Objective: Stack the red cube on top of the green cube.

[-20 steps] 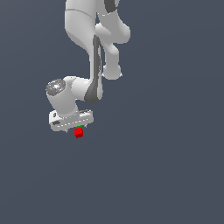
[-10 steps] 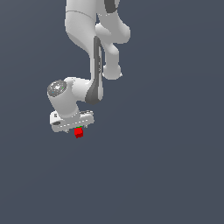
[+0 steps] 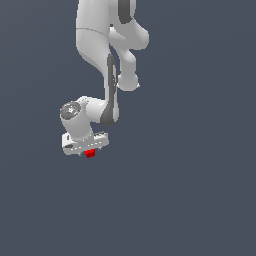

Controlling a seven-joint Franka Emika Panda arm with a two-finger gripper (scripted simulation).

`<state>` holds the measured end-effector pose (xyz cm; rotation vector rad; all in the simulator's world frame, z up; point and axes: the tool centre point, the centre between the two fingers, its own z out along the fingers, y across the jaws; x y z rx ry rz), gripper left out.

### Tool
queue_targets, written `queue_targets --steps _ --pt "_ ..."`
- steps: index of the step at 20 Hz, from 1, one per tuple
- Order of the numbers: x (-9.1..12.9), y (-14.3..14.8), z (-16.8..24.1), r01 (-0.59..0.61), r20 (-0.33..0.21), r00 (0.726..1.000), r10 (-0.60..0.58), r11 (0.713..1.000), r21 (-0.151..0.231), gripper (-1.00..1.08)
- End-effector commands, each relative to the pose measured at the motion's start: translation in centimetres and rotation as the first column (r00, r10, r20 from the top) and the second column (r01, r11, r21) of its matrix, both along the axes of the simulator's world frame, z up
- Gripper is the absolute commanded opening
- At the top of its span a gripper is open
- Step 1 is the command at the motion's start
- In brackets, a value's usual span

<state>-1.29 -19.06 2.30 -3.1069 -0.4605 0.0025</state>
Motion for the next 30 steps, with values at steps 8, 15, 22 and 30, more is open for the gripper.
queue_targets --steps 8,15,22,30 --pt "0.1 0.0 -0.3 0.000 0.002 1.000 0.000 1.000 -0.001 -1.00" --pt "0.1 0.0 -0.2 0.000 0.002 1.000 0.000 1.000 -0.001 -1.00" --pt "0.0 0.0 2.2 0.000 0.002 1.000 0.000 1.000 -0.001 -1.00" --pt "0.0 0.0 7.6 0.000 0.002 1.000 0.000 1.000 -0.001 -1.00"
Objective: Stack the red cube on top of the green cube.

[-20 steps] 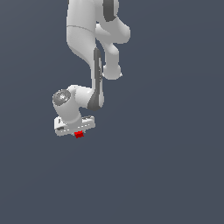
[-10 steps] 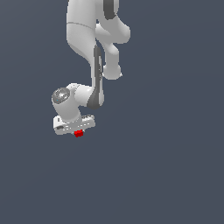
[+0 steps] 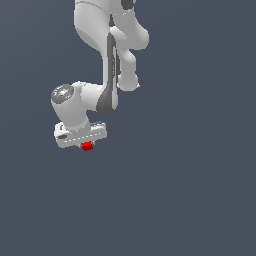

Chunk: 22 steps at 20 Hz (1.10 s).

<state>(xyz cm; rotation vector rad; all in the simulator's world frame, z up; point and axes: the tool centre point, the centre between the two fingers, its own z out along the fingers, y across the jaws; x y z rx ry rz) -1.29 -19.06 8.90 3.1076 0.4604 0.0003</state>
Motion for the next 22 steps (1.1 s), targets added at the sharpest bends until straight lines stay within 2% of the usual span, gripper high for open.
queue_targets --steps 1,6,13,22 --pt "0.0 0.0 1.5 0.000 0.000 1.000 0.000 1.000 0.000 -1.00" --pt "0.1 0.0 3.0 0.000 0.000 1.000 0.000 1.000 0.000 -1.00" --pt "-0.2 -0.1 2.7 0.000 0.001 1.000 0.000 1.000 0.000 -1.00" --pt "-3.2 -0.8 0.2 0.000 0.000 1.000 0.000 1.000 0.000 -1.00"
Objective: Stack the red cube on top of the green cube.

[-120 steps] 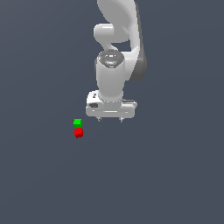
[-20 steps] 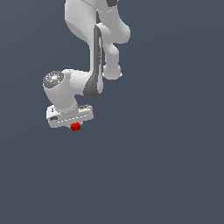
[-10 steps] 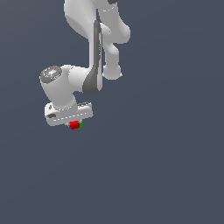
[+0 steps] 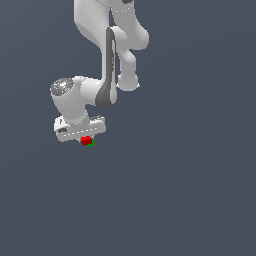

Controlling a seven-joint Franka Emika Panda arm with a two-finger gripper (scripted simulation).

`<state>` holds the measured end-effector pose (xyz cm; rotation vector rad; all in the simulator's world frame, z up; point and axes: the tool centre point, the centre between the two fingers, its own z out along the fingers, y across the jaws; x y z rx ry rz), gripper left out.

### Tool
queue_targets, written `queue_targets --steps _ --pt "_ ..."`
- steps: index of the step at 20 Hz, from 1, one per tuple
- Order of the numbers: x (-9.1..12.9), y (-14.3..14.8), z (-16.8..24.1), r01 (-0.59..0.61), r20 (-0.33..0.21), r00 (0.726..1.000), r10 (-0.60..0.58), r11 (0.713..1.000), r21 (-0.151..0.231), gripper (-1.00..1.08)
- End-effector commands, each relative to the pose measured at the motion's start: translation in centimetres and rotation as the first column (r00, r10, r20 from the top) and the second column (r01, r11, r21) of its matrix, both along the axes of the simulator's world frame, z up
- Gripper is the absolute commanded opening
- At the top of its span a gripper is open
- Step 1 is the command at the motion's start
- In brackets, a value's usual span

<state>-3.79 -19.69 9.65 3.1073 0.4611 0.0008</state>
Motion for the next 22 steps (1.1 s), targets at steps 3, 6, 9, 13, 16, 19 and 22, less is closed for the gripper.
queue_targets --steps 3,6,9,13,16,19,22 --pt "-2.0 -0.5 -1.7 0.001 0.000 1.000 -0.001 1.000 0.000 -1.00" --pt "-3.0 -0.8 -2.6 0.001 -0.001 1.000 -0.001 1.000 0.000 -1.00" --pt "-3.6 -1.0 -3.1 0.001 -0.001 1.000 -0.001 1.000 0.000 -1.00" --pt "-3.8 -1.0 -3.3 0.001 -0.001 1.000 -0.001 1.000 0.000 1.00" --pt "-3.8 -1.0 -3.3 0.001 -0.001 1.000 -0.001 1.000 0.000 1.00" --pt "-3.8 -1.0 -3.3 0.001 -0.001 1.000 -0.001 1.000 0.000 1.00" --pt "-3.8 -1.0 -3.3 0.001 -0.001 1.000 -0.001 1.000 0.000 1.00"
